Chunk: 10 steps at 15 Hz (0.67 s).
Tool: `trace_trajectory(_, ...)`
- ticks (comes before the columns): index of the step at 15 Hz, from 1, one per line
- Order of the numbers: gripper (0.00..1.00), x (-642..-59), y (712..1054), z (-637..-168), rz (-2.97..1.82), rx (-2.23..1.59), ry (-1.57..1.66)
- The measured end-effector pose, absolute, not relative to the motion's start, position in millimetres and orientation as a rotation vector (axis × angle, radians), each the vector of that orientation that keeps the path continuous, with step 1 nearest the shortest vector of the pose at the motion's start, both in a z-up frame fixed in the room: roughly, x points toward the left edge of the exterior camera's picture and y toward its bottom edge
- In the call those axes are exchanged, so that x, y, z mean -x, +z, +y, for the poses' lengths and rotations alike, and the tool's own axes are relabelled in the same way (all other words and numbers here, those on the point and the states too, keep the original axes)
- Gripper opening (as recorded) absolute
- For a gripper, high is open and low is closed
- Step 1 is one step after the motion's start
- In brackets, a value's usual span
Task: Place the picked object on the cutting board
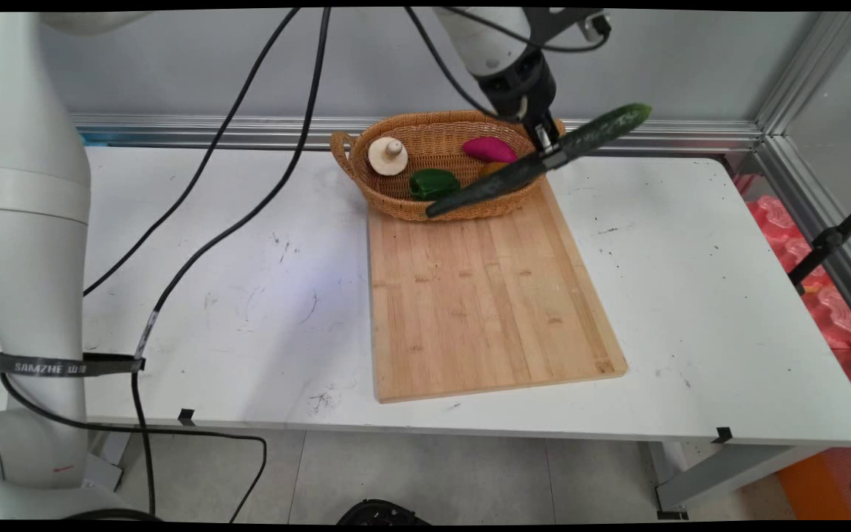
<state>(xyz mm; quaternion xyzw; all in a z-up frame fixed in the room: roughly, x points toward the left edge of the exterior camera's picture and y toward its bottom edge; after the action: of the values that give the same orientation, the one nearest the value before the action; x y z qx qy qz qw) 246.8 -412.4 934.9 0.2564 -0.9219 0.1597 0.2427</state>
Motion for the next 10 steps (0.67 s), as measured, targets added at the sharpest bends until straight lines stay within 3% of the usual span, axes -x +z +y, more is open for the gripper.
trace_trajectory(10, 0.00, -249, 888, -334, -2.609, -0.634, 0.351)
